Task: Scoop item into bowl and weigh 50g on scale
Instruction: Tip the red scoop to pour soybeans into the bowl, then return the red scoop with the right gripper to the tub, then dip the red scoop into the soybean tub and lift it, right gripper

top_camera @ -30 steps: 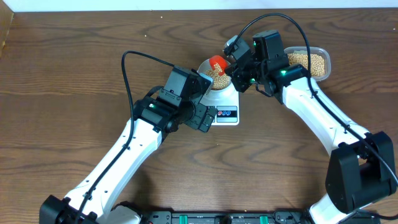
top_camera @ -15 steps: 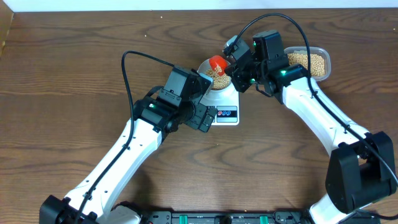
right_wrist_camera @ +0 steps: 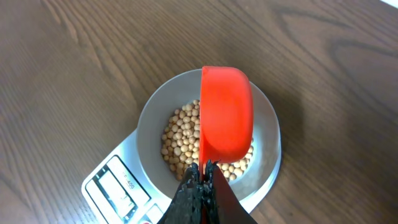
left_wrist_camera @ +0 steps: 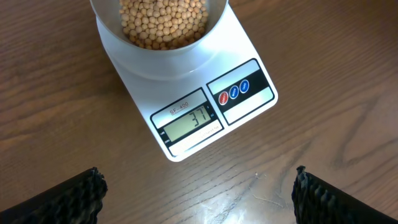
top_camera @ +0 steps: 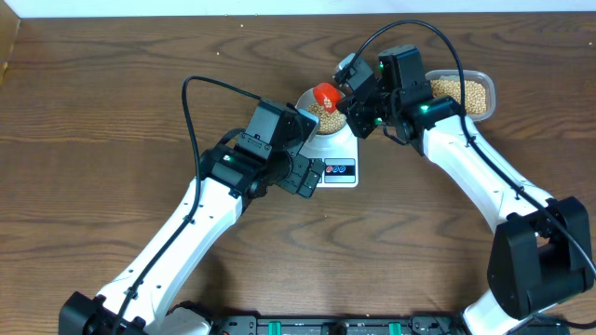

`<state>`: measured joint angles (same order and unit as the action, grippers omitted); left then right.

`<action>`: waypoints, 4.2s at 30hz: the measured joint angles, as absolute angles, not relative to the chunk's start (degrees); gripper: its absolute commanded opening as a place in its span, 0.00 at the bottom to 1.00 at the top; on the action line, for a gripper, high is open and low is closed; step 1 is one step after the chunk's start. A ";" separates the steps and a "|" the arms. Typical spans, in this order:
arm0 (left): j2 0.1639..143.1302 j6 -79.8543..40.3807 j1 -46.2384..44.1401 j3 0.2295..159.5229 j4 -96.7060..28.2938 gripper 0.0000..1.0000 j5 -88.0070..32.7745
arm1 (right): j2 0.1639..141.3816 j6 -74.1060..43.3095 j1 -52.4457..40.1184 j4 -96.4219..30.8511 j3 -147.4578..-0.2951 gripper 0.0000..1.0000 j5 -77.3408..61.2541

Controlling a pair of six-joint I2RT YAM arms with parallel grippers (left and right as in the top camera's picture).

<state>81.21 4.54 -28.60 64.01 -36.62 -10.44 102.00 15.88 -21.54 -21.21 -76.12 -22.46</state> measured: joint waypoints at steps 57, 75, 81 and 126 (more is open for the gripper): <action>81.21 4.54 -28.60 64.01 -36.60 0.98 -10.44 | 90.32 9.65 11.20 -33.34 -76.12 0.01 -22.65; 81.21 4.54 -28.60 64.01 -36.62 0.98 -10.44 | 102.61 8.84 11.40 -32.40 -76.12 0.01 -18.92; 81.21 4.54 -28.60 64.01 -36.62 0.98 -10.44 | 104.97 7.07 11.33 -31.29 -76.12 0.01 -21.76; 81.21 4.54 -28.60 64.01 -36.62 0.98 -10.44 | 106.45 4.36 23.92 -27.68 -76.12 0.01 -65.06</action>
<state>81.21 4.54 -28.60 64.01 -36.62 -10.44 106.45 4.36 23.92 -27.68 -76.12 -65.06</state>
